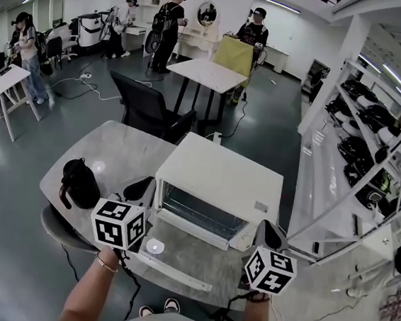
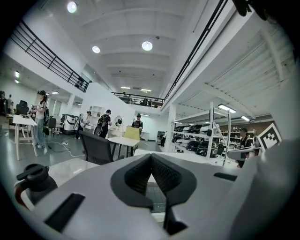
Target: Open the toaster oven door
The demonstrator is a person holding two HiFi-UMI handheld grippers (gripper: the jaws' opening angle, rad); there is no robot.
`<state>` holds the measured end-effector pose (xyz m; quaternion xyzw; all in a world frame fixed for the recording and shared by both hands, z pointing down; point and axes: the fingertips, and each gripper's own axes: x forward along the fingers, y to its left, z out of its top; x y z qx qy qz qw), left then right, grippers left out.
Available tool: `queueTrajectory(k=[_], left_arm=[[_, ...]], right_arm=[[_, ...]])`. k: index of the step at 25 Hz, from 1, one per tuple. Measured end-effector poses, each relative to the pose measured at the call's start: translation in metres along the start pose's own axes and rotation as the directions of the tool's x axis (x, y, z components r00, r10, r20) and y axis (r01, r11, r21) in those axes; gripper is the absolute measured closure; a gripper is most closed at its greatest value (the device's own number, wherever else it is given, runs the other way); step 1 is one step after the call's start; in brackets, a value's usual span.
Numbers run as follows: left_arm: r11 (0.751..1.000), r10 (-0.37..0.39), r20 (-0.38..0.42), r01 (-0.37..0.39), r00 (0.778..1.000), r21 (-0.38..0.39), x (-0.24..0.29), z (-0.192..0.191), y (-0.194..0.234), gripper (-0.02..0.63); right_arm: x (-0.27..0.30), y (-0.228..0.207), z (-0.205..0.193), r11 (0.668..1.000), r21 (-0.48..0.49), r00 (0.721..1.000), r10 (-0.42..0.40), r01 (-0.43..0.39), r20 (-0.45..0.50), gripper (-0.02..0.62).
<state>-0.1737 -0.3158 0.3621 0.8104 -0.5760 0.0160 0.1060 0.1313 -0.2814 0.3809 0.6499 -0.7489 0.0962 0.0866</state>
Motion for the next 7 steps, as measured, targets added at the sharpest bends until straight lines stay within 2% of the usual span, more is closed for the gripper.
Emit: queueTrajectory(k=[7], left_arm=[[1.0,0.007,-0.015,-0.007,1.0,-0.006,0.0018,-0.0046,0.0013,0.601]], right_arm=[[0.0019,-0.0057,-0.0028,1.0,0.004,1.0,-0.009,0.009,-0.006,0.591]])
